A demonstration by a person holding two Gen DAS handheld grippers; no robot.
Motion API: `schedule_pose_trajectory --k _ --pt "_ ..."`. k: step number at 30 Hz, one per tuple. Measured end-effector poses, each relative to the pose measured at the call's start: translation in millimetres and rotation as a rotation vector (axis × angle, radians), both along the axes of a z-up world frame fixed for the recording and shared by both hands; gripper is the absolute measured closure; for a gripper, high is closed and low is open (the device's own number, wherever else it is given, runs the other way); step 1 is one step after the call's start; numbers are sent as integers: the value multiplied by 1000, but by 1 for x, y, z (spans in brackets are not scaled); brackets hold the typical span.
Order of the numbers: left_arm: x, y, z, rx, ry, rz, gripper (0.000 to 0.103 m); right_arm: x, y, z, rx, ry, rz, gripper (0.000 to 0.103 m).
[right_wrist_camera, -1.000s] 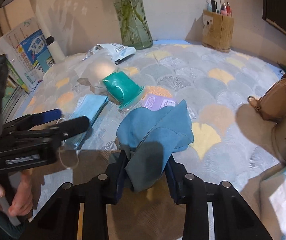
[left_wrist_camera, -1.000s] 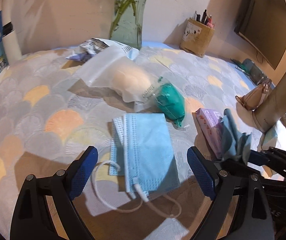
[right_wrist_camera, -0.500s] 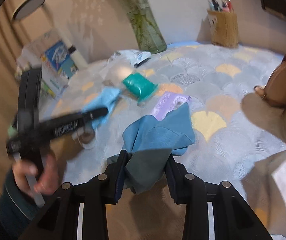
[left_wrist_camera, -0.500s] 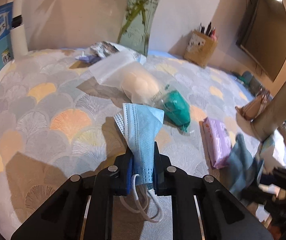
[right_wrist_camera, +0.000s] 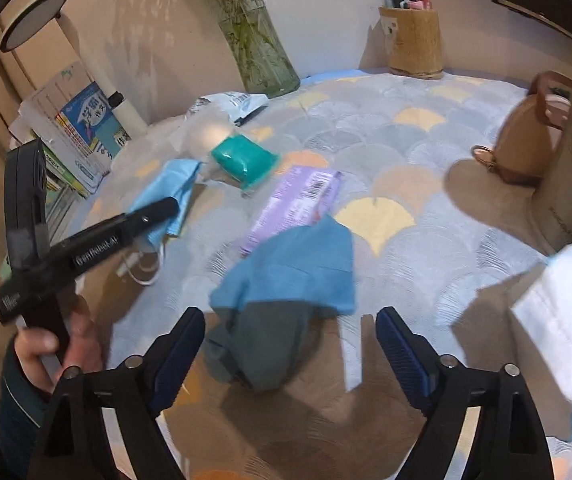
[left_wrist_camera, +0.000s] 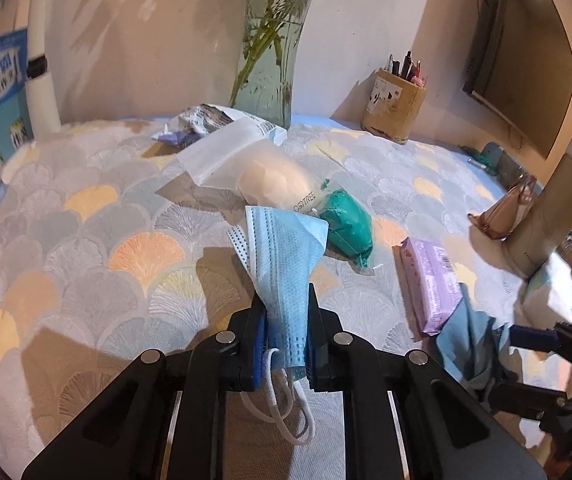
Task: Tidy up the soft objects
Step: 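Carry mask and cloth to glass plate and open both tools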
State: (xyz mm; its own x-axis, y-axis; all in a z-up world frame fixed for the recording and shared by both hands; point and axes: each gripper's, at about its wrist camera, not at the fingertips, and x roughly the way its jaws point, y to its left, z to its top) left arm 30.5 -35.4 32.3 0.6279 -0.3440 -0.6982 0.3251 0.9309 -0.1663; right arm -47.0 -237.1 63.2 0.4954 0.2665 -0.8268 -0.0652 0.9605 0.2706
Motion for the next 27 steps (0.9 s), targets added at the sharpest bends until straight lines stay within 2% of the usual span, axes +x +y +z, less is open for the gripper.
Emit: schedule_pose_trajectory --k 3,4,5,6,7,8,10,12,15,17,24,27 --pt "-5 -9 1 53 -32 -10 91 6 21 -4 -98 0 -21 16" --pt "-5 -10 1 62 -35 -16 91 9 27 -9 -130 21 -25 20" --pt "-5 -11 1 68 -37 -20 91 11 32 -14 -150 41 -18 36" --pt "-6 -11 2 72 -41 -19 91 10 38 -18 -198 47 -17 40" --pt "-7 -10 3 74 -46 -17 91 8 42 -17 -247 29 -15 53" --pt "-10 -10 5 79 -60 -13 91 4 46 -15 -278 15 7 70" --pt "-19 -11 7 96 -81 -4 91 -2 45 -9 -253 13 42 80" --pt "-28 -14 9 100 -83 -8 91 -9 39 -3 -253 21 33 84" --pt "-46 -20 20 52 -84 -37 91 -24 21 21 -137 -28 25 84" --pt "-55 -26 32 17 -95 -58 91 -31 11 38 -96 -62 9 84" --pt "-87 -76 96 -56 -202 -199 91 -60 -34 92 -76 -190 -80 84" --pt "-95 -106 107 -65 -216 -264 91 -73 -55 105 -129 -220 -141 84"
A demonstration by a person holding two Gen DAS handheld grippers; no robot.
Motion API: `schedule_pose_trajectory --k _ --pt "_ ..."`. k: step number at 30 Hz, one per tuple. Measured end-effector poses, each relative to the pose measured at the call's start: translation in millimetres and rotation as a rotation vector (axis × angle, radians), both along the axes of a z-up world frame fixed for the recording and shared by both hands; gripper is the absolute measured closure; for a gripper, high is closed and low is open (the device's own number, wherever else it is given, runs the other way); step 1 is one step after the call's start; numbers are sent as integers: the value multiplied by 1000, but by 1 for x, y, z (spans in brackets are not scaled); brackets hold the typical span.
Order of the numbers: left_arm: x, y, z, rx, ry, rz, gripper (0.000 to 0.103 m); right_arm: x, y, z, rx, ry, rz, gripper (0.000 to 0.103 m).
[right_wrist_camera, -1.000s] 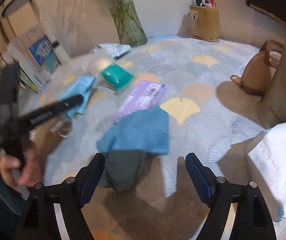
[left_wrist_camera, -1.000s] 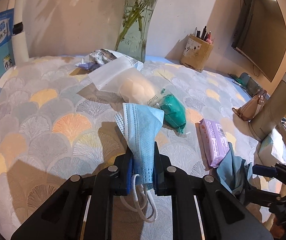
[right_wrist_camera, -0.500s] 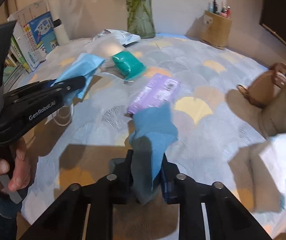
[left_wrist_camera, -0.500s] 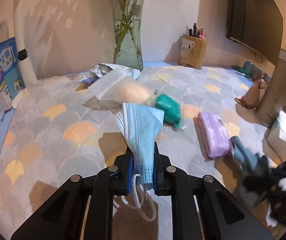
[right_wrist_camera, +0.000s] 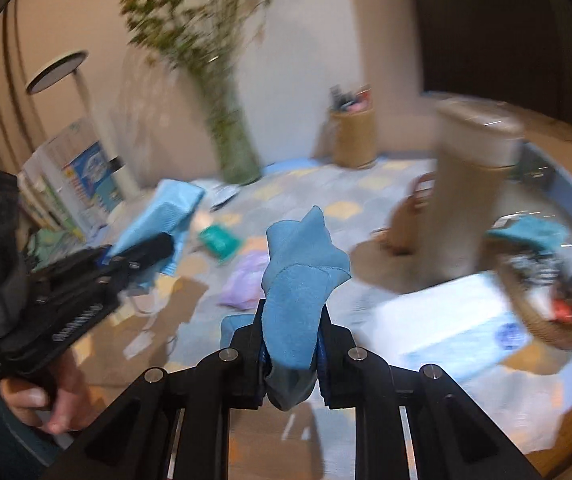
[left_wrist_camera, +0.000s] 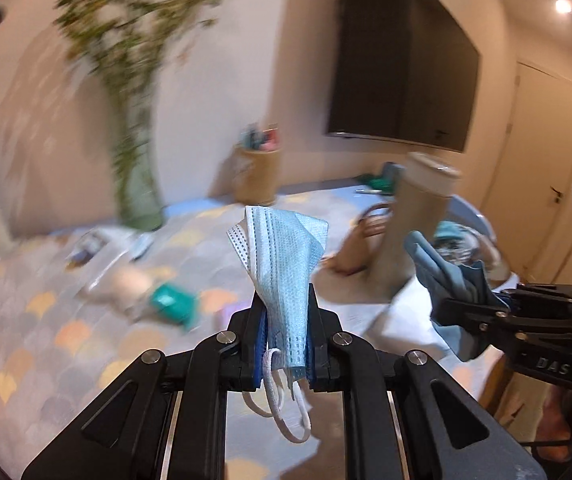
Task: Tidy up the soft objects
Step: 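Carry mask and cloth to glass plate and open both tools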
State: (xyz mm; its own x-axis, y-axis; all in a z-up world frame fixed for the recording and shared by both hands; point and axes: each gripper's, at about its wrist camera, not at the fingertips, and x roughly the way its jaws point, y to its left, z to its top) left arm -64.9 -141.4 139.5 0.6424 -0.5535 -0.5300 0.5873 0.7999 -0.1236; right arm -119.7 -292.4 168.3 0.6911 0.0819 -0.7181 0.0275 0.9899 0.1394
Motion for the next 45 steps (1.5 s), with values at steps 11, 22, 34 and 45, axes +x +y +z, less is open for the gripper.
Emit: schedule_pose_trajectory --k 11,22,34,45 --pt "-32 -114 8 28 6 -235 91 -60 -105 28 -3 -74 -200 84" --pt "-43 -231 42 53 -63 -375 91 -72 -223 52 -19 -98 -388 84" --pt "-26 -299 23 74 -35 -384 68 -22 -310 42 118 -15 -478 77" --pt "-36 -281 7 92 5 -431 38 -28 -309 36 85 -2 -479 33"
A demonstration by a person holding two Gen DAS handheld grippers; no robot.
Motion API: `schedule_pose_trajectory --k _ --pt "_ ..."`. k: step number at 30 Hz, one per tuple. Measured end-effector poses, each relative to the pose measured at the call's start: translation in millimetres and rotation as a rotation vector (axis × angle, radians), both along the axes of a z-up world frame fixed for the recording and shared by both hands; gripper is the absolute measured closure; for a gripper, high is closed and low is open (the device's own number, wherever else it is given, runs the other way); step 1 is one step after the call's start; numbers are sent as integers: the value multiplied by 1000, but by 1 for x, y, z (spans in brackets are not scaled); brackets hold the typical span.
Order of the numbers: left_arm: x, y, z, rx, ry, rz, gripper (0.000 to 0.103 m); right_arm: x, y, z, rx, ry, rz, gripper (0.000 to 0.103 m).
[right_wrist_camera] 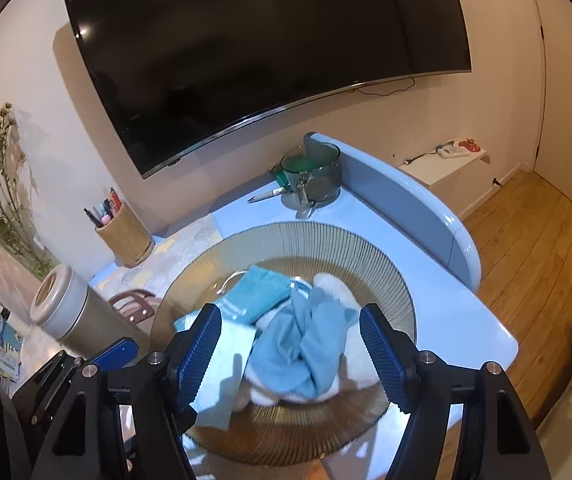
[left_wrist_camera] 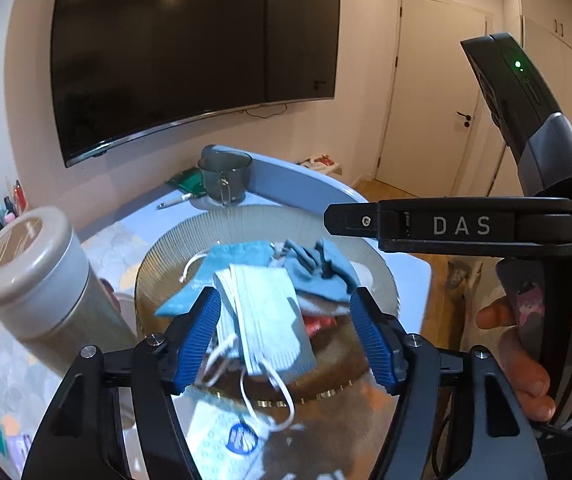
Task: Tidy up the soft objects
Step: 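Carry mask and cloth to glass plate and open both tools, then move both tools back over the bed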
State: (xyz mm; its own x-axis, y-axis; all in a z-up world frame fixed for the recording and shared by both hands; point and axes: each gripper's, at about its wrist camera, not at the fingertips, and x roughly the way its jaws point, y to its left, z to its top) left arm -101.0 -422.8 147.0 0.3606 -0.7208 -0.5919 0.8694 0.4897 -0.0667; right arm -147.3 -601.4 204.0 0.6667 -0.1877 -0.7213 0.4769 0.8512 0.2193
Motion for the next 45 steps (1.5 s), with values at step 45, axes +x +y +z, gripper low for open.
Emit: schedule_pose_trajectory --k 45 --pt "111 433 -122 54 234 819 21 128 377 -150 -99 159 558 18"
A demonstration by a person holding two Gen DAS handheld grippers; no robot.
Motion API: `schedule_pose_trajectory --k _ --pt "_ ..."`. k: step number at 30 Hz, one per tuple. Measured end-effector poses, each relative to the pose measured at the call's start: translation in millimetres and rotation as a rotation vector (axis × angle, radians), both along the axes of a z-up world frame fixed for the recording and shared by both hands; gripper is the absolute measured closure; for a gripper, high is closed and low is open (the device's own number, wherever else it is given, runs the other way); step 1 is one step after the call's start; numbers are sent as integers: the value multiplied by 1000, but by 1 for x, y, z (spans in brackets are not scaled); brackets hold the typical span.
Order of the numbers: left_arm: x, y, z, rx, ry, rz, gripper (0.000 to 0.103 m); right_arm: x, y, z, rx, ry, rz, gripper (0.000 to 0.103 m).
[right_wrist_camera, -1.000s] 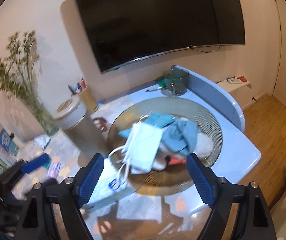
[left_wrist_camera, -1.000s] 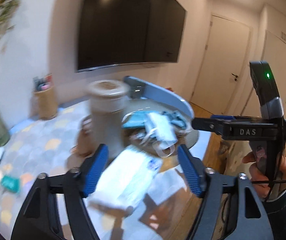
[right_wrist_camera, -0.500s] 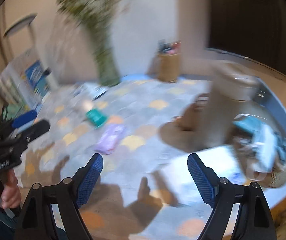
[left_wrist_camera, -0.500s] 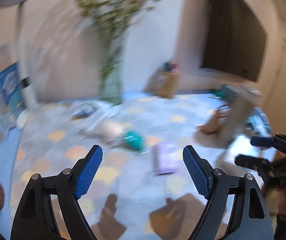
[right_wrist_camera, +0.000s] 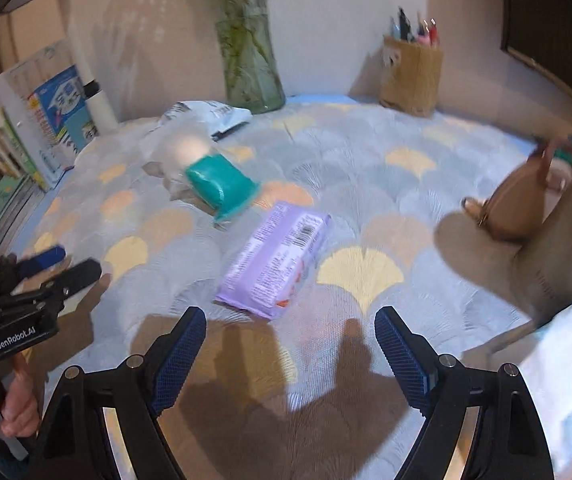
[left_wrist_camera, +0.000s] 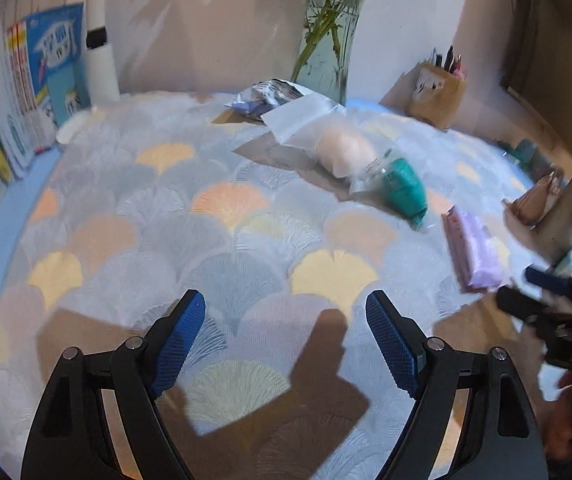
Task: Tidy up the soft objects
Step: 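Move both tools back over the bed, then grasp purple wipes packet with right tool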
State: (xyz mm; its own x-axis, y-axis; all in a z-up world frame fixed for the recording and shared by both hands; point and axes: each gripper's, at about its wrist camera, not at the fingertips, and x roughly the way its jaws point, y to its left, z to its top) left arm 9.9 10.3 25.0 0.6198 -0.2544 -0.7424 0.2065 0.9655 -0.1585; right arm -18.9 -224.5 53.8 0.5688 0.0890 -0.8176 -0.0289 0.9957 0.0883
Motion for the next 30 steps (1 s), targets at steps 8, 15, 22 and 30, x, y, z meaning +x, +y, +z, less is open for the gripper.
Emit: schedule_pose_trajectory --k 8,15,22,30 --pt "0 1 -4 -10 45 6 21 5 -24 -11 91 26 -75 15" --pt "1 6 -4 -35 51 37 21 -3 -22 -5 61 -12 -94 12" --pt "-2 4 -3 -4 41 58 21 -9 -26 -1 46 -46 -136 8" --pt "-3 20 12 -43 54 141 21 -16 -25 12 146 -77 -137 8"
